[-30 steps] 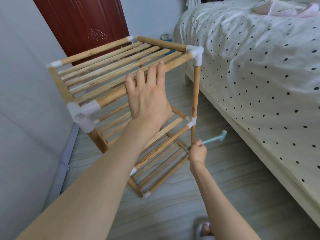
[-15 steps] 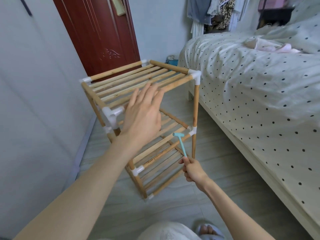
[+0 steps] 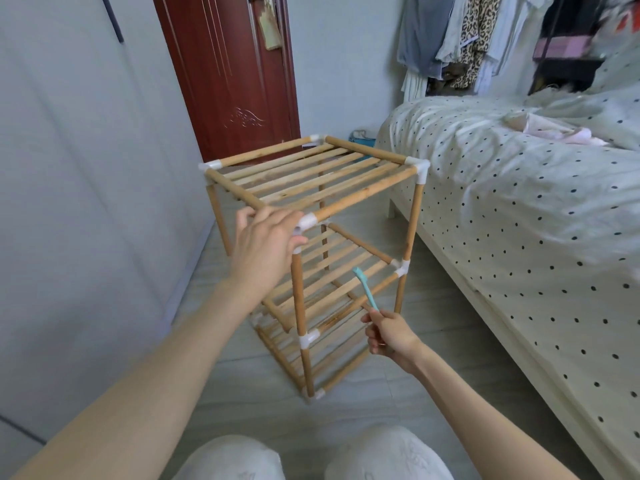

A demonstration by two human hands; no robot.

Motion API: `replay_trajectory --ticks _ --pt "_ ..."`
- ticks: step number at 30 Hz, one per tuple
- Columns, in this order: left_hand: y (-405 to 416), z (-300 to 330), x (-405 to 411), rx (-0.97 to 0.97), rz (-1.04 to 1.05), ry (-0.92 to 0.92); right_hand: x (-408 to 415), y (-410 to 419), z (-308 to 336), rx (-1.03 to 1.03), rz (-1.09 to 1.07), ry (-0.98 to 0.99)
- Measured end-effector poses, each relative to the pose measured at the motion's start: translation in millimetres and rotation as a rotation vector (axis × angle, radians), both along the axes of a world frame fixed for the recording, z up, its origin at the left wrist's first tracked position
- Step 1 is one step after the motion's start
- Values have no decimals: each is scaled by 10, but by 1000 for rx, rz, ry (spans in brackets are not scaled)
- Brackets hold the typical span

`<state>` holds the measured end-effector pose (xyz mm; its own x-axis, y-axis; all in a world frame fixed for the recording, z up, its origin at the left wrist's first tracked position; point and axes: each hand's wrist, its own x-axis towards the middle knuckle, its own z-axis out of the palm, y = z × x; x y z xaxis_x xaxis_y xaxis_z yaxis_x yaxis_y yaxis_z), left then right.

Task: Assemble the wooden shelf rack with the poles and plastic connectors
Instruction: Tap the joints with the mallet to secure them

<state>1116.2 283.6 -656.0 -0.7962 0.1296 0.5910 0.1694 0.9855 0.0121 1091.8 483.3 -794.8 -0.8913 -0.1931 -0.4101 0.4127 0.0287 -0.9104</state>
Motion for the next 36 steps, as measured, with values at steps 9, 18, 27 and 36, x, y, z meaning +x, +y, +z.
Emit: replay_trajectory --ticks 9,18,27,36 --pt "940 3 -630 -35 -3 -4 -30 314 -412 -45 -342 26" --pt "1088 -339 -806 -156 -219 62 56 656 -973 -107 -546 -117" --pt "1454 -299 -1025 -144 -181 24 59 399 -1067 -187 -579 -72" --pt "1455 -263 -982 -143 -176 0 33 251 -1064 -183 -685 -68"
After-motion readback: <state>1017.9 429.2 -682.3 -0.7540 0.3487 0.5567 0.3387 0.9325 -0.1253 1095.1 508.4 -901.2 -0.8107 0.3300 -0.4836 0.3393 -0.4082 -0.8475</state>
